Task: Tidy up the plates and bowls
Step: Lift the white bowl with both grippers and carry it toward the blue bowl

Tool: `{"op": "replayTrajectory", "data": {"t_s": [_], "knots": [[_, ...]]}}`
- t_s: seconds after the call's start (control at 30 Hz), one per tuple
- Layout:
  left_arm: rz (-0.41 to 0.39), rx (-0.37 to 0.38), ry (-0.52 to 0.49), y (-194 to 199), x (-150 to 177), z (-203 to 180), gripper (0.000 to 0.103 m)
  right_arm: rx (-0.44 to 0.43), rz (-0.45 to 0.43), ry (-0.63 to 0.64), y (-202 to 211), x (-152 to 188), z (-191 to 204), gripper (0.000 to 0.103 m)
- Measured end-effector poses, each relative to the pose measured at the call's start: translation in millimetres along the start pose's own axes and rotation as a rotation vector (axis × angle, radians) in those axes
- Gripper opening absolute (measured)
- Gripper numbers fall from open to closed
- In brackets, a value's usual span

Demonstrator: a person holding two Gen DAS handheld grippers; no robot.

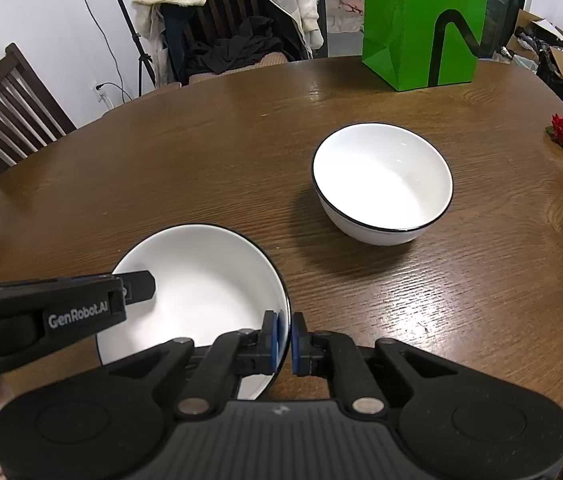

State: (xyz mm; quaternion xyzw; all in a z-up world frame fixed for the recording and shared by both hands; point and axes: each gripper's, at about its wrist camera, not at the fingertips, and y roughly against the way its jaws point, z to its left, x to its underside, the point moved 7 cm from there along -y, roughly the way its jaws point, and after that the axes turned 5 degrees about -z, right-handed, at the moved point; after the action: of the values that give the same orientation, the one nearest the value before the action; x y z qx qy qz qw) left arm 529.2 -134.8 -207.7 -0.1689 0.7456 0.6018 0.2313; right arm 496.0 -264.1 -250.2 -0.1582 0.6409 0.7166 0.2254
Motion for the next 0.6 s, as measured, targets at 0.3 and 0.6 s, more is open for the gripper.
{"op": "replayTrajectory", "data": {"t_s": [0.3,0.6], "knots": [[-0.023,-0.005,-0.01,25.1,9.3,-3.4,0.013,-0.001,-0.02,0.006,21.8,4.6,1.6,0.007],[-0.045,-0.008,-0.011,54.3,23.1,-6.9,0.013,-0.006,-0.042,0.014,48.9,21.5,6.6,0.007]]}}
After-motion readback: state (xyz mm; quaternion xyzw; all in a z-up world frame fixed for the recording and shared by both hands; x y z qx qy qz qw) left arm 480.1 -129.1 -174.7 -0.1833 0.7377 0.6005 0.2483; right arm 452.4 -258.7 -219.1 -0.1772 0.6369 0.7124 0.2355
